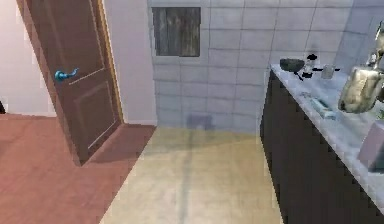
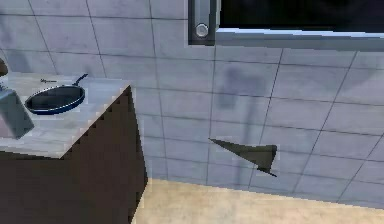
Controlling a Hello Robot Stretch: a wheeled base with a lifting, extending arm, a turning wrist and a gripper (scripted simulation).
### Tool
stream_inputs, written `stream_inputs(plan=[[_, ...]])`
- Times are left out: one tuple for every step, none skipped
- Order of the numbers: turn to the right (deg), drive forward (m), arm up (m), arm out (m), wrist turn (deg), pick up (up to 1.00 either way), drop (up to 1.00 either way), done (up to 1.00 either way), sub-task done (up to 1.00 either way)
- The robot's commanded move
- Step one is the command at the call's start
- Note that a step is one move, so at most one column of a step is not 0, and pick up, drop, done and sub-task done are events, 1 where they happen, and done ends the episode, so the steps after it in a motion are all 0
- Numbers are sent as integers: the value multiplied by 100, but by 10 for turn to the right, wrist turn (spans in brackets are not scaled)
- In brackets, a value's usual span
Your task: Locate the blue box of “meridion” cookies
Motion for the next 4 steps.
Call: stream_inputs(plan=[[-30, 0, 0, 0, 0, 0, 0, 0, 0], [0, 20, 0, 0, 0, 0, 0, 0, 0], [120, 0, 0, 0, 0, 0, 0, 0, 0], [0, 25, 0, 0, 0, 0, 0, 0, 0]])
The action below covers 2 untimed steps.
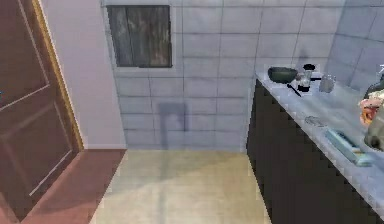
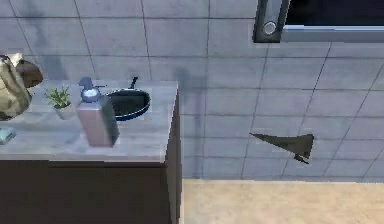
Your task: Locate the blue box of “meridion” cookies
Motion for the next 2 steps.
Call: stream_inputs(plan=[[390, 0, 0, 0, 0, 0, 0, 0, 0], [0, 0, 0, 0, 0, 0, 0, 100, 0]])
